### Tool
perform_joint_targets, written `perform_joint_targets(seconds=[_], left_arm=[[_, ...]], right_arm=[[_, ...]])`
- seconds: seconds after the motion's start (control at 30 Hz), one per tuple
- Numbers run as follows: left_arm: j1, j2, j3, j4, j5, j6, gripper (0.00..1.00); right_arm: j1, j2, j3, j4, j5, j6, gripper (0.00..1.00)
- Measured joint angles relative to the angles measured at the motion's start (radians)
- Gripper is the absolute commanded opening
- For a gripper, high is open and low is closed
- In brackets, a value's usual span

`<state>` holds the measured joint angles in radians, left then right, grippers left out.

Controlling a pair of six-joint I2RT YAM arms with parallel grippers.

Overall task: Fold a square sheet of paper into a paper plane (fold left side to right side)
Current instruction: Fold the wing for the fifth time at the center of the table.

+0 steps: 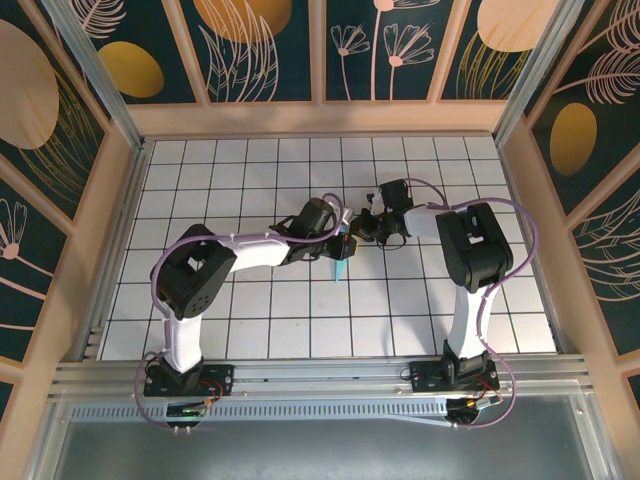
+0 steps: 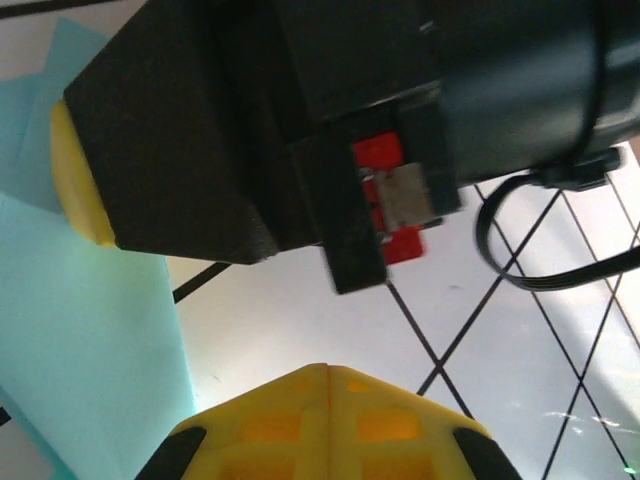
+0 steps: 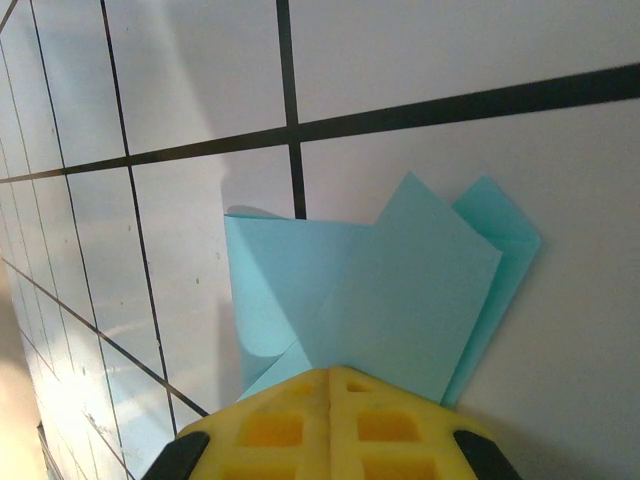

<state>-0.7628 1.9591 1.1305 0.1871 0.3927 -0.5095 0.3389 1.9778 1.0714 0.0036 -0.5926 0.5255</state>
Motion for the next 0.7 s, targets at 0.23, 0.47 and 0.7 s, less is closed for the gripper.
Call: perform_joint_targets(seconds=[0.23, 0.47, 0.7], left_arm=[[0.013, 0.069, 0.002, 0.0, 0.0, 0.0, 0.0], [0.018, 0.09, 0.003, 0.0, 0.0, 0.0, 0.0], [0.019, 0.086, -0.02, 0.015, 0.011, 0.032, 0.0]], right_arm=[[-0.001, 0.002, 0.0, 0.001, -0.006, 0.0, 0.0], [-0.002, 0.002, -0.001, 0.003, -0.007, 0.0, 0.0], [-0.002, 0.003, -0.001, 0.0, -0.01, -0.003, 0.0]])
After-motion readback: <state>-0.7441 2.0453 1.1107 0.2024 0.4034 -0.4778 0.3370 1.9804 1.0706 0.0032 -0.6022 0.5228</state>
